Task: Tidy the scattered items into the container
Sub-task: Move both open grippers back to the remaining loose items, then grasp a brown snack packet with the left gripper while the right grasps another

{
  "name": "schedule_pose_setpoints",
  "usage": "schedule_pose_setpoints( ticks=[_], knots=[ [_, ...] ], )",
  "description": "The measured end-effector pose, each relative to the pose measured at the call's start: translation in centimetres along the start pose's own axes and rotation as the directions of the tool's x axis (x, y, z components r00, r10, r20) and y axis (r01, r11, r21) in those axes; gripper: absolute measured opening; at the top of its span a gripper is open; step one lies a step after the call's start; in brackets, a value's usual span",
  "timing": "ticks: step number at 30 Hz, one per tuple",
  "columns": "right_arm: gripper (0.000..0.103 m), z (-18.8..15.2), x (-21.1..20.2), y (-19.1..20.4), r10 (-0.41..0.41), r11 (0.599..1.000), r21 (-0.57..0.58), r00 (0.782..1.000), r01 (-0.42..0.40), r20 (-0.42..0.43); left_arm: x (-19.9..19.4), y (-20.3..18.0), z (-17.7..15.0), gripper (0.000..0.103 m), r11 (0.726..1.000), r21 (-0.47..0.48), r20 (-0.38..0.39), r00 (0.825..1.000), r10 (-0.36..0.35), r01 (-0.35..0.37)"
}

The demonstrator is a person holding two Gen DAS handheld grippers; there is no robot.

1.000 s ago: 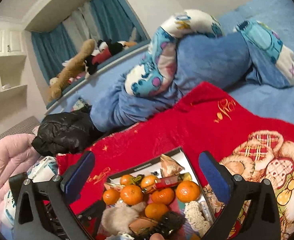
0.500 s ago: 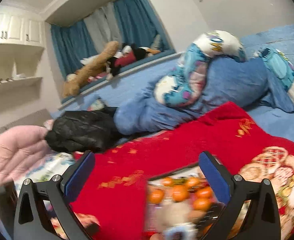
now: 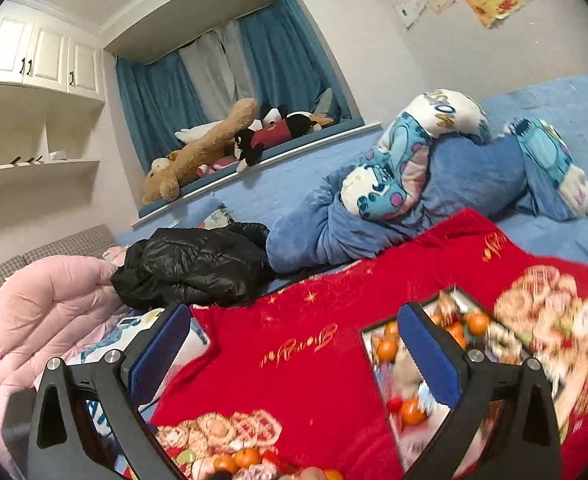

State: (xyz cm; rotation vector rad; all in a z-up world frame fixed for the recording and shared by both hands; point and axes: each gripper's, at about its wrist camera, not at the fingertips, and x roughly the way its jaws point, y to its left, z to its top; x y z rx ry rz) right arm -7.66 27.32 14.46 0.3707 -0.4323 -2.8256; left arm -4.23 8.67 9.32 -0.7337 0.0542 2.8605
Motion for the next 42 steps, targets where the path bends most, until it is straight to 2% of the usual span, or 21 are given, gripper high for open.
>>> schedule_pose_setpoints(
  ticks=[3, 8, 12, 14, 17, 21, 22, 25, 30, 35, 38, 42],
  knots=[
    [0.103, -1.8, 0.6, 0.5, -0.036, 0.998, -0.059, 0.999, 0.035, -0.022, 0.2, 1.6, -1.8, 0.103, 1.000, 0.007, 0.007, 1.000, 0.012, -0.012],
    [0.103, -5.2, 1.1, 0.0, -0.018, 0.998, -0.062, 0.999, 0.016, -0.030, 1.5, 4.2, -5.3, 0.103, 0.993, -0.014, -0.016, 0.993, -0.117, 0.117],
    [0.103, -7.8, 2.5, -0.4, -0.056, 0.996, -0.076, 0.994, 0.049, -0.093, 2.6, 4.9, -6.9, 0.103, 0.990, -0.027, -0.051, 0.988, -0.143, 0.142],
    [0.103, -8.4, 3.3, -0.9, -0.049, 0.998, -0.038, 0.990, 0.044, -0.130, 3.2, 5.2, -7.5, 0.103, 0.982, -0.057, -0.070, 0.980, -0.186, 0.183],
    [0.103, -8.9, 3.8, -2.1, -0.029, 0.999, 0.030, 0.988, 0.034, -0.152, 3.5, 5.4, -7.9, 0.103, 0.979, -0.077, -0.070, 0.978, -0.196, 0.191],
    [0.103, -9.1, 4.0, -2.8, -0.051, 0.999, 0.002, 0.984, 0.052, -0.170, 4.2, 5.2, -8.3, 0.103, 0.977, -0.077, -0.093, 0.974, -0.206, 0.199],
    [0.103, -9.1, 3.9, -3.0, -0.052, 0.999, 0.000, 0.983, 0.053, -0.175, 4.4, 5.2, -8.4, 0.101, 0.976, -0.082, -0.100, 0.973, -0.208, 0.200],
    [0.103, -9.1, 3.7, -3.8, -0.036, 0.999, 0.022, 0.982, 0.041, -0.186, 4.7, 4.8, -8.8, 0.086, 0.977, -0.075, -0.121, 0.971, -0.207, 0.199],
    [0.103, -9.0, 3.2, -4.7, -0.055, 0.998, 0.020, 0.980, 0.060, -0.194, 4.9, 3.2, -9.1, 0.077, 0.974, -0.042, -0.140, 0.964, -0.227, 0.223],
    [0.103, -8.9, 2.9, -5.4, -0.035, 0.997, 0.060, 0.978, 0.048, -0.206, 6.1, 2.4, -9.7, 0.063, 0.976, -0.094, -0.204, 0.956, -0.212, 0.197],
    [0.103, -8.9, 2.8, -5.5, -0.033, 0.997, 0.064, 0.978, 0.047, -0.206, 6.5, 2.1, -10.0, 0.062, 0.969, -0.120, -0.225, 0.944, -0.241, 0.218],
    [0.103, -9.0, 2.9, -5.6, -0.020, 0.996, 0.084, 0.976, 0.039, -0.215, 7.3, 2.0, -10.5, 0.062, 0.977, -0.114, -0.243, 0.948, -0.203, 0.180]
  ],
)
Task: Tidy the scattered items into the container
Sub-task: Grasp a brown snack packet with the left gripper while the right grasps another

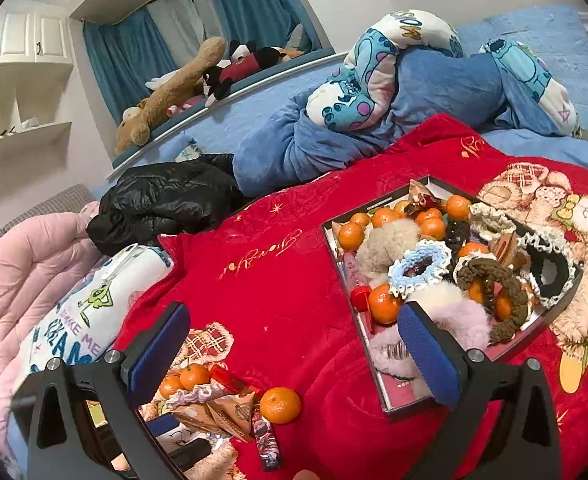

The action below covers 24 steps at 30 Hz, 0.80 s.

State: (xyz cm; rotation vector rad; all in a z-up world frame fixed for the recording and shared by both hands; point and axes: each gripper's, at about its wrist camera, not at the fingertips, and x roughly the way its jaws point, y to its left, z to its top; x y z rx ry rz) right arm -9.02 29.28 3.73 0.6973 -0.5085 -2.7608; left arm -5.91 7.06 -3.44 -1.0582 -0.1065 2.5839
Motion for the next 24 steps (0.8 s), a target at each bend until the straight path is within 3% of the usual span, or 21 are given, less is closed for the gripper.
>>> schedule_pose_setpoints(
  ticks=[10, 14, 24],
  knots=[
    [0.103, -0.5, 0.5, 0.8, 0.008, 1.000, -0.015, 1.000, -0.008, -0.020, 0.9, 1.5, 0.3, 0.061, 0.999, -0.043, -0.001, 1.000, 0.027, -0.027],
    [0.103, -0.7, 0.8, 1.1, 0.008, 1.000, -0.015, 1.000, -0.008, -0.026, 1.6, 1.8, 0.3, 0.041, 0.997, -0.051, -0.026, 0.998, 0.051, -0.052],
    [0.103, -0.9, 1.1, 1.5, -0.005, 0.999, -0.043, 0.999, 0.003, -0.036, 2.1, 2.3, 0.1, 0.040, 0.997, -0.066, -0.051, 0.998, 0.039, -0.042]
  ],
)
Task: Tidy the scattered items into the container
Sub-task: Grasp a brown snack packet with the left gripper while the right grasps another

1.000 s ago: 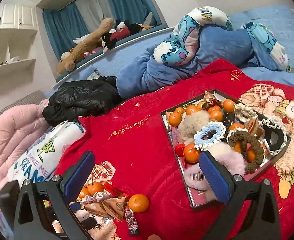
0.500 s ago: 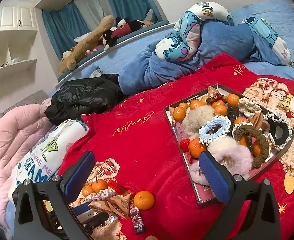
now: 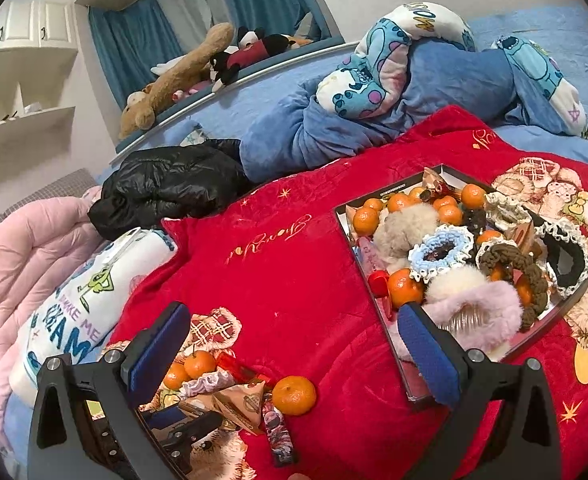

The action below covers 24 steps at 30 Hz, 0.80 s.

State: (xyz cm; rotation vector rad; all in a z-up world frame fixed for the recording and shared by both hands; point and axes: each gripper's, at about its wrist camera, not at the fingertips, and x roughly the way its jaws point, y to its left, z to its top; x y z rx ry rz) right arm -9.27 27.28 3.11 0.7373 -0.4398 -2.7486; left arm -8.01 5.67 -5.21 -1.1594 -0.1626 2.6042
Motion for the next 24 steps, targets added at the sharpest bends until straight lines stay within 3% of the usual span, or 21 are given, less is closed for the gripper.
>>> schedule_pose_setpoints(
  ticks=[15, 24],
  knots=[
    [0.103, -0.3, 0.2, -0.2, -0.012, 1.000, -0.009, 1.000, 0.011, -0.016, -2.4, -0.7, -0.1, 0.035, 1.000, 0.013, 0.059, 0.998, 0.026, -0.027],
    [0.103, -1.8, 1.1, 1.9, -0.029, 0.994, -0.110, 0.998, 0.023, -0.053, -5.5, 0.8, 0.4, 0.035, 0.997, -0.033, 0.144, 0.987, 0.068, -0.064]
  ],
)
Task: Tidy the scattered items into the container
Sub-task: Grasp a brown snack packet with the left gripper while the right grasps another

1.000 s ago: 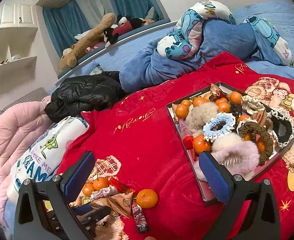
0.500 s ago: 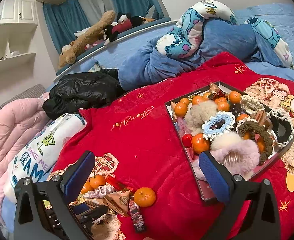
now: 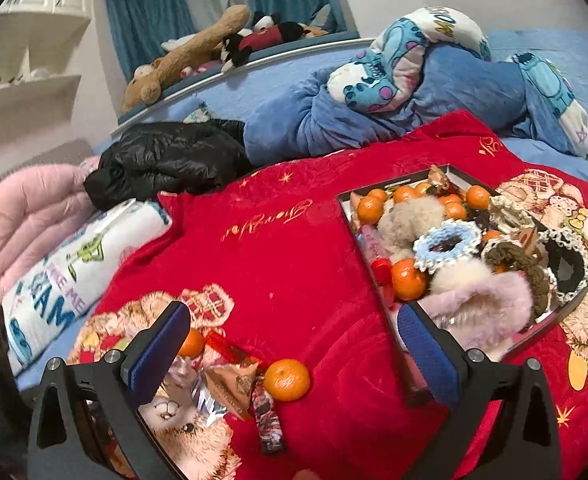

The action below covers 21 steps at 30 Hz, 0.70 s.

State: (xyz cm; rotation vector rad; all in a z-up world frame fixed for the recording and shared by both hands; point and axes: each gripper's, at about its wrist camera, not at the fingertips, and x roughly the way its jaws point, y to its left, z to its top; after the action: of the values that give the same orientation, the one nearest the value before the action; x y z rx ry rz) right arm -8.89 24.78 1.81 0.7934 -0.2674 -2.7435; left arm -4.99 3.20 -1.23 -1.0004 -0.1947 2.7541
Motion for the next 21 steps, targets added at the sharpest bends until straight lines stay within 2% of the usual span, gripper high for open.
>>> schedule_pose_setpoints(
  ticks=[9, 11, 14, 18, 21],
  knots=[
    [0.103, -1.8, 1.7, 3.0, 0.060, 0.997, -0.053, 0.996, -0.064, -0.068, -0.9, 1.7, 0.0, 0.035, 0.999, -0.037, 0.002, 1.000, 0.012, -0.012],
    [0.103, -2.2, 2.2, 3.5, 0.054, 0.996, -0.064, 0.995, -0.060, -0.088, -0.5, 1.9, 0.0, 0.035, 0.999, -0.040, -0.025, 1.000, 0.010, -0.011],
    [0.102, -2.9, 2.6, 4.2, 0.072, 0.992, -0.098, 0.991, -0.084, -0.114, 0.5, 2.5, -0.4, 0.035, 0.997, -0.063, -0.080, 0.996, 0.045, -0.051],
    [0.095, -4.3, 3.3, 5.0, 0.076, 0.979, -0.174, 0.984, -0.105, -0.163, 0.3, 3.2, -0.4, 0.035, 0.996, -0.082, -0.106, 0.994, 0.025, -0.034],
    [0.088, -4.8, 4.0, 4.8, 0.074, 0.978, -0.176, 0.979, -0.109, -0.192, 0.3, 3.2, -0.4, 0.036, 0.997, -0.072, -0.124, 0.992, 0.008, -0.018]
  ],
)
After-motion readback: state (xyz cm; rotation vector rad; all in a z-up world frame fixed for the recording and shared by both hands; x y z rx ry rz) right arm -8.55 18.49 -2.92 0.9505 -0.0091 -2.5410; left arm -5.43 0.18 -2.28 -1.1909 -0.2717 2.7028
